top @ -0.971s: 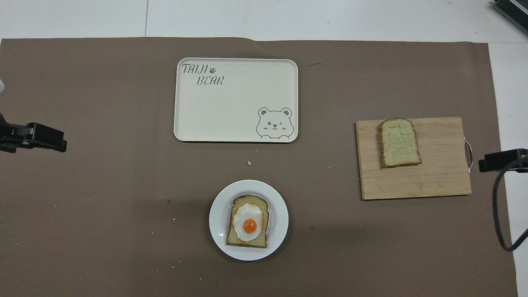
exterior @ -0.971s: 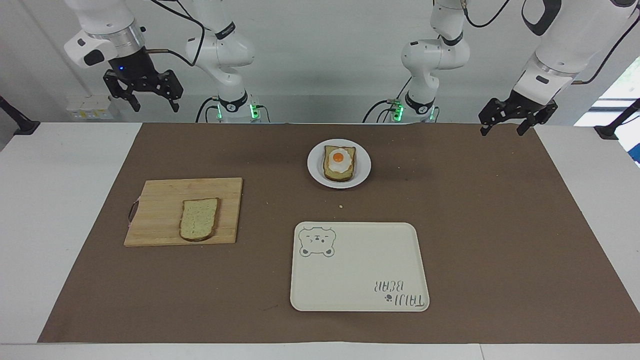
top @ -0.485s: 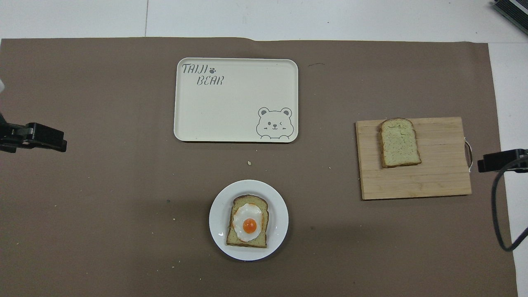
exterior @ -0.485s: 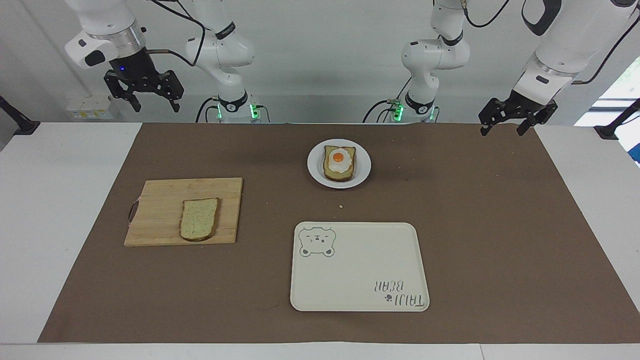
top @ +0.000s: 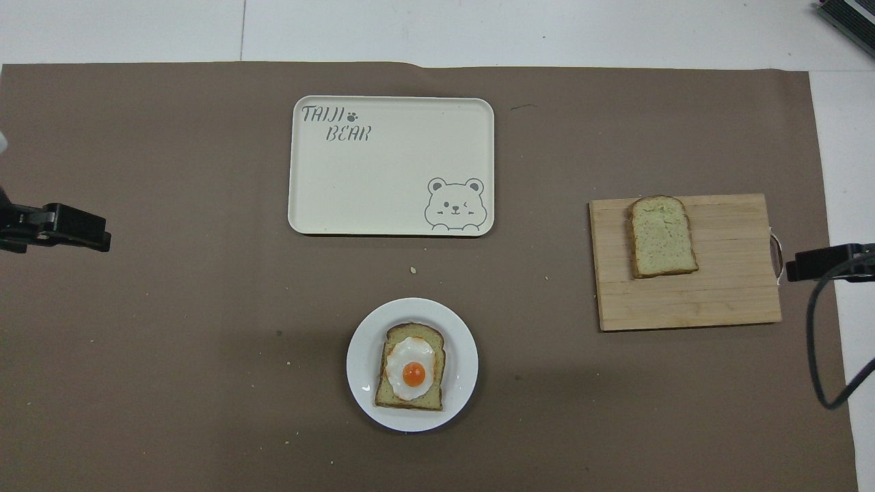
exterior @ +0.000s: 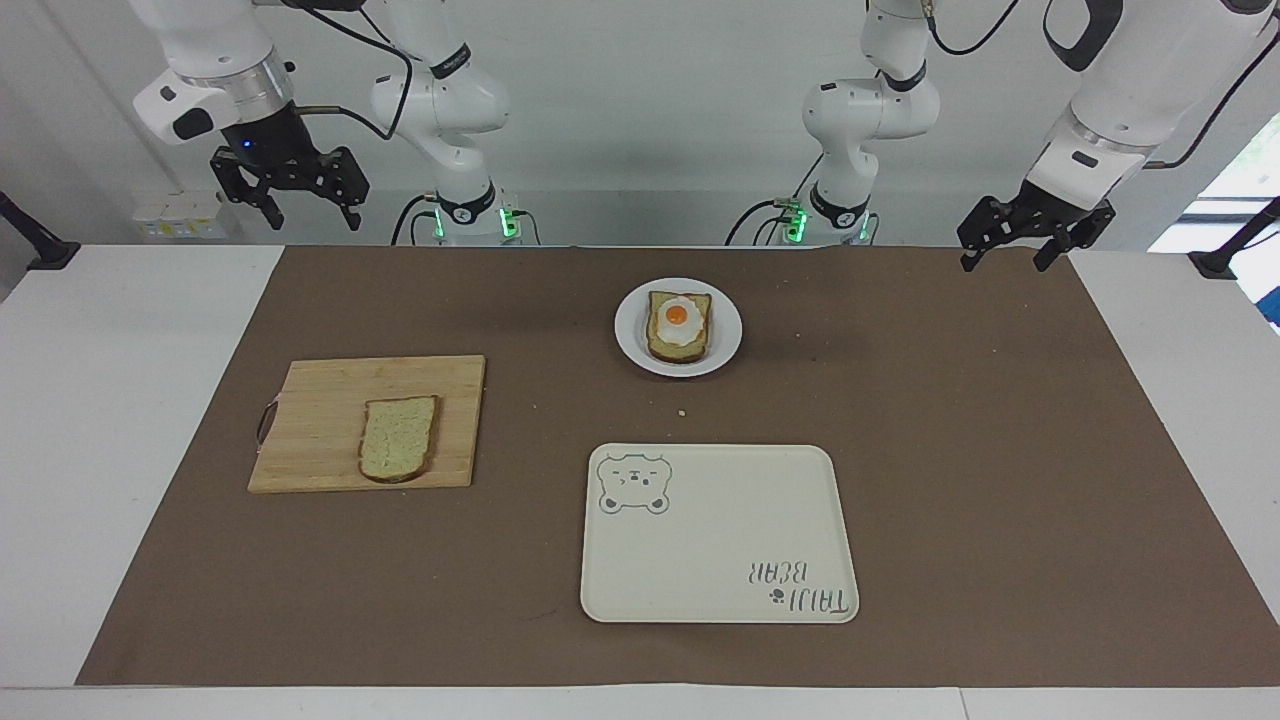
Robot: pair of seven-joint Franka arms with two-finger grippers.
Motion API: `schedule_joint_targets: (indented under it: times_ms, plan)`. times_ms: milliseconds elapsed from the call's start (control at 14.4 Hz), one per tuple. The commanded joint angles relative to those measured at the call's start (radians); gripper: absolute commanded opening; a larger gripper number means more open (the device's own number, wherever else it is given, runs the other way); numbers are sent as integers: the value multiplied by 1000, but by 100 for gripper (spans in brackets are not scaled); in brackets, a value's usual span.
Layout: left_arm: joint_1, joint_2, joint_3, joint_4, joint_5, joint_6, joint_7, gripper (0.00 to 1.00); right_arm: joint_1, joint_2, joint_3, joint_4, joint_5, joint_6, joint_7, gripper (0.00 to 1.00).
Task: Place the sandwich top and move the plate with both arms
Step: 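Reach the right gripper to the bread slice on the cutting board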
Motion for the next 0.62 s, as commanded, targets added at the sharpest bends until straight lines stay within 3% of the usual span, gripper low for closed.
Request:
schedule_joint_targets:
  times_ms: [0,139,555]
  plan:
    - [11,-1,-9,16,17,-20,-6,100,-8,-18,5,-62,33,65,-16,100]
    - [11,-1,-9,16,17,-20,-6,100,-5,-10,5,-76,44,143,-19,100]
    - [11,-1,-9,16,17,-22,-6,100,-2,56,5,-82,46,217,-24,100]
